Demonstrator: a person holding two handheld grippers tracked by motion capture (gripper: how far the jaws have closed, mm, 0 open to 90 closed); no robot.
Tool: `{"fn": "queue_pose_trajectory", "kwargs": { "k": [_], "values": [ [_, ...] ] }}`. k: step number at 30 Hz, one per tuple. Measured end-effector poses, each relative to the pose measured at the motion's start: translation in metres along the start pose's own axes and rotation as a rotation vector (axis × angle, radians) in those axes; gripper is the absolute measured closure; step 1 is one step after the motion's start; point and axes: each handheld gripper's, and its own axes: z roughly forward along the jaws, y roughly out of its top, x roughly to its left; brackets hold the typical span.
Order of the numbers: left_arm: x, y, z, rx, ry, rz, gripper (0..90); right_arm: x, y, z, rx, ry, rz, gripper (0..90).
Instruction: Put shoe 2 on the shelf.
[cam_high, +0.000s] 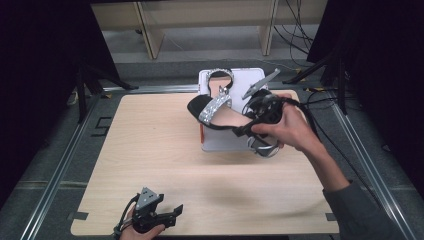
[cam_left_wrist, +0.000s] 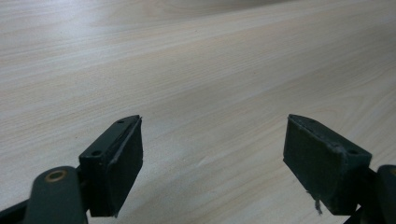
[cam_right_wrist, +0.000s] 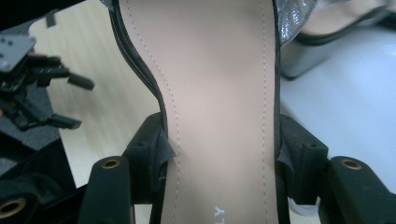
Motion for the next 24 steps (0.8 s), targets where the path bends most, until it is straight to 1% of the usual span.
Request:
{"fn": "queue_pose_trajectory", "kwargs": {
  "k": [1, 2, 3, 4, 5, 7, 9, 10, 11, 12, 13, 14, 15, 17, 18, 21, 22, 24],
  "values": [
    [0.0, 0.0, 0.001, -0.007, -0.005, -0.001, 19.4, -0.006, 0.003, -0.006, -0.006, -0.03, 0.008, 42.3],
    [0.0, 0.001, 0.0, 0.0, 0.002, -0.001, 19.5, -0.01, 0.005, -0.01, -0.003, -0.045, 0.025, 42.3],
    [0.0, 0.001, 0.0, -0.004, 0.001, 0.0, 19.4, -0.017, 0.009, -0.015, -0.007, -0.057, 0.044, 42.3],
    [0.0, 0.0, 0.001, -0.014, -0.007, -0.001, 19.4, -0.021, 0.01, -0.017, -0.006, -0.065, 0.066, 42.3],
    [0.0, 0.0, 0.001, -0.008, -0.005, -0.002, 19.4, -0.028, 0.013, -0.02, -0.007, -0.082, 0.074, 42.3],
    [0.001, 0.0, 0.001, -0.004, -0.007, -0.002, 19.4, -0.04, 0.017, -0.023, 0.006, -0.11, 0.131, 42.3],
    [0.0, 0.0, 0.001, -0.012, -0.009, -0.002, 19.5, -0.055, 0.022, -0.023, 0.024, -0.147, 0.18, 42.2],
    [0.0, 0.0, 0.002, -0.014, -0.012, 0.003, 19.4, -0.059, 0.023, -0.022, 0.029, -0.152, 0.204, 42.2],
    [0.0, 0.0, 0.001, -0.008, -0.013, 0.005, 19.4, -0.066, 0.025, -0.02, 0.034, -0.166, 0.218, 42.3],
    [0.001, -0.001, 0.001, -0.011, -0.012, 0.007, 19.4, -0.071, 0.027, -0.018, 0.043, -0.17, 0.251, 42.2],
    [0.0, 0.0, 0.001, -0.013, -0.009, -0.003, 19.4, -0.077, 0.028, -0.015, 0.047, -0.185, 0.268, 42.2],
    [0.0, 0.0, 0.001, -0.017, -0.012, 0.001, 19.5, -0.085, 0.03, -0.012, 0.046, -0.2, 0.283, 42.3],
    [0.0, 0.0, 0.001, -0.009, -0.006, 0.007, 19.4, -0.088, 0.031, -0.01, 0.052, -0.203, 0.301, 42.3],
    [0.0, 0.0, 0.001, -0.015, -0.015, 0.008, 19.4, -0.098, 0.032, -0.002, 0.058, -0.209, 0.345, 42.3],
    [0.0, 0.0, 0.001, -0.014, -0.015, 0.009, 19.5, -0.103, 0.033, 0.003, 0.065, -0.217, 0.373, 42.3],
    [-0.001, 0.0, 0.0, -0.01, -0.014, 0.01, 19.4, -0.117, 0.035, 0.014, 0.084, -0.249, 0.423, 42.2],
    [-0.002, 0.0, 0.0, -0.006, -0.012, 0.008, 19.5, -0.12, 0.036, 0.017, 0.09, -0.257, 0.434, 42.3],
    [-0.001, 0.0, 0.0, -0.009, -0.016, 0.007, 19.5, -0.126, 0.038, 0.023, 0.108, -0.272, 0.476, 42.2]
  ]
}}
